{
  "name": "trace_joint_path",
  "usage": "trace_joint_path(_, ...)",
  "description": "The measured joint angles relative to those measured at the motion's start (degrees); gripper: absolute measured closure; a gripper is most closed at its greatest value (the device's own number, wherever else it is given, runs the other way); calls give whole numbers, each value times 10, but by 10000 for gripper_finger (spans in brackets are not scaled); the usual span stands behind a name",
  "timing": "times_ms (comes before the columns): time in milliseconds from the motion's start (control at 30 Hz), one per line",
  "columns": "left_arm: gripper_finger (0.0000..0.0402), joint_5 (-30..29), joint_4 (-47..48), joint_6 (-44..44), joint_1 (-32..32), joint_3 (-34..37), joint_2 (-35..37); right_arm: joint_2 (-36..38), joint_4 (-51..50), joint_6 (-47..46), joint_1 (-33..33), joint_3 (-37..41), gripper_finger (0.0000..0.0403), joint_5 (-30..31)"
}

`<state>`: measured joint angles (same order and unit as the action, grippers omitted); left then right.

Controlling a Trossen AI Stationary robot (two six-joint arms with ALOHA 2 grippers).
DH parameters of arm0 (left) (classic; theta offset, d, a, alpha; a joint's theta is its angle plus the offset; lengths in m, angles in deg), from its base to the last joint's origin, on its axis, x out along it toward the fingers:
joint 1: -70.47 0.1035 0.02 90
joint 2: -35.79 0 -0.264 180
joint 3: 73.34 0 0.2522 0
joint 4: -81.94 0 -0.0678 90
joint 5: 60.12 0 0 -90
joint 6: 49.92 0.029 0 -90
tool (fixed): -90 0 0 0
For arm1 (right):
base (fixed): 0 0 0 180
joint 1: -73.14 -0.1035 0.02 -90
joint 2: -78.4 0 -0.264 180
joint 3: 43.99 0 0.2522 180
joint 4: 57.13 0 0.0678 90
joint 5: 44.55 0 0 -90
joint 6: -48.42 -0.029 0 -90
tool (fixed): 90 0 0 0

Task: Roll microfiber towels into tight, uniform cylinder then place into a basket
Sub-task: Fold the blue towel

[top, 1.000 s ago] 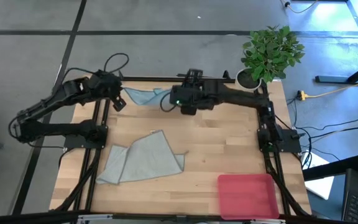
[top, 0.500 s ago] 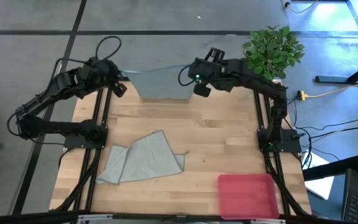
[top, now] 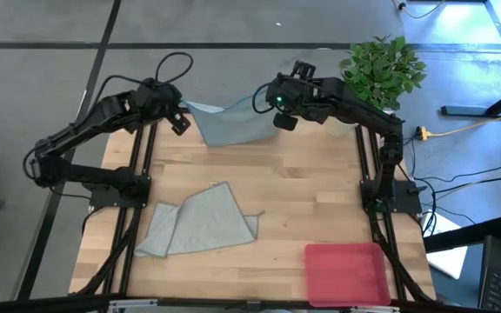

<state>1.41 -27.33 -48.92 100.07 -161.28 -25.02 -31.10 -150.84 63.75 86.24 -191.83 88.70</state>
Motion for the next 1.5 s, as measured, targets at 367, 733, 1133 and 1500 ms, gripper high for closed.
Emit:
trace_joint_path(367, 402, 22, 9, 12, 0, 0, 1, 0, 5, 6, 10, 0, 402, -67)
trace_joint_path(733, 402, 20, 9, 11, 0, 0, 1, 0, 10, 8, 12, 0, 402, -69)
trace_joint_path(1133, 402, 20, 9, 11, 0, 0, 1, 0, 10, 9, 25, 0, 402, -69)
trace_joint_path(1500, 402, 20, 17, 12, 0, 1, 1, 0, 22, 14, 25, 0, 402, -69)
